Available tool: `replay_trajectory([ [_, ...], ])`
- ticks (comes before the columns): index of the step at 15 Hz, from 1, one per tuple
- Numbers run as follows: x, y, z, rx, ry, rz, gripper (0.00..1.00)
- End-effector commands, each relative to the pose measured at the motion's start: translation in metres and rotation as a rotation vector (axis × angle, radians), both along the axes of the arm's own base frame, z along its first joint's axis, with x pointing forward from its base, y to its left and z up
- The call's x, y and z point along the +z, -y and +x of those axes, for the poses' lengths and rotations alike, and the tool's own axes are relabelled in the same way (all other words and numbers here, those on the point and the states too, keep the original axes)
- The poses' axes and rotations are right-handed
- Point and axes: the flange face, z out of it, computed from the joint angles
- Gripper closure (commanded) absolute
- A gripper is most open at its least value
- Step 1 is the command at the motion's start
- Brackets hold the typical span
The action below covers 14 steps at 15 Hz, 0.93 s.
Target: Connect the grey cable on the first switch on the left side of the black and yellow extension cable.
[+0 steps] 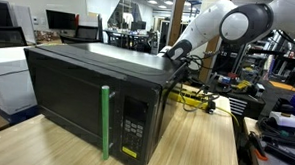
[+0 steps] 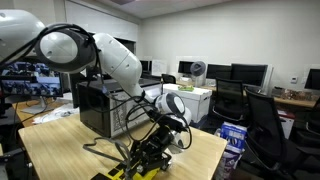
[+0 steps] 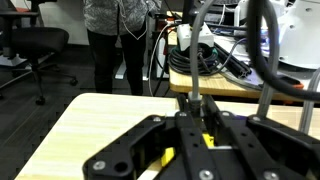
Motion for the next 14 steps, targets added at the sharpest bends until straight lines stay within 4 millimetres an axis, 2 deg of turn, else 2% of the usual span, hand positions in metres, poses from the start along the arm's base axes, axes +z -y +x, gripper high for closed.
replay_trajectory([
  [1, -0.0178, 0.0097, 0.0049, 0.03, 0.051, -0.011, 0.94],
  [14, -0.0242, 0.0073, 0.0047, 0.04, 0.098, -0.018, 0.94],
])
